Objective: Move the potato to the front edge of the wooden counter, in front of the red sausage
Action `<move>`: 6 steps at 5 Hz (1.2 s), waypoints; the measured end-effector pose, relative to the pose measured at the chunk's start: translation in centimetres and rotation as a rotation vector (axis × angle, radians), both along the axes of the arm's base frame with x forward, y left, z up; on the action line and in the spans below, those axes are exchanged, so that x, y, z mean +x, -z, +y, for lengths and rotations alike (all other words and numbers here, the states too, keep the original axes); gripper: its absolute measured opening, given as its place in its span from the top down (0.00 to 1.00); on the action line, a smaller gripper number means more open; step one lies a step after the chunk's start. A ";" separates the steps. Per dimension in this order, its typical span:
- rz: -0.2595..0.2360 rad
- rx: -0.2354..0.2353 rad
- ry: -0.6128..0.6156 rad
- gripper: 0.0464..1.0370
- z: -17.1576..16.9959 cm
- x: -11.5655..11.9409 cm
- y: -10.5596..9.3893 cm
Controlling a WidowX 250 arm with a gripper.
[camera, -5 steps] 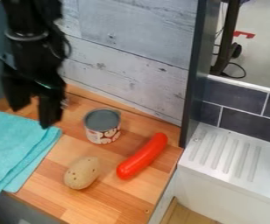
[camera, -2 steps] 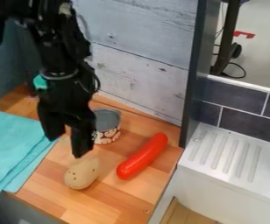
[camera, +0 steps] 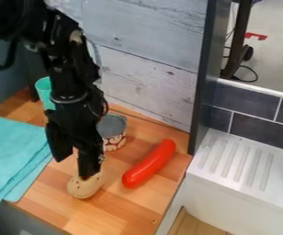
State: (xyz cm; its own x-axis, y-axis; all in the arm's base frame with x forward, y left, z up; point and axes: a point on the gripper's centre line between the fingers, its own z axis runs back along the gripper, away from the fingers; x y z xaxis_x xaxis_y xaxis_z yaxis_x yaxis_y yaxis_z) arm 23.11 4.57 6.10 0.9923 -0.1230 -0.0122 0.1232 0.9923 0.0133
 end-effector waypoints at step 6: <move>0.045 -0.038 -0.058 0.37 0.5 0.2 4.7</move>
State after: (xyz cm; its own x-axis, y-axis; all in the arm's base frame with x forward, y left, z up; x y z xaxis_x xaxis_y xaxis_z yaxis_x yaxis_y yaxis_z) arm 23.34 5.08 1.43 0.9963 -0.0670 -0.0537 0.0655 0.9974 -0.0288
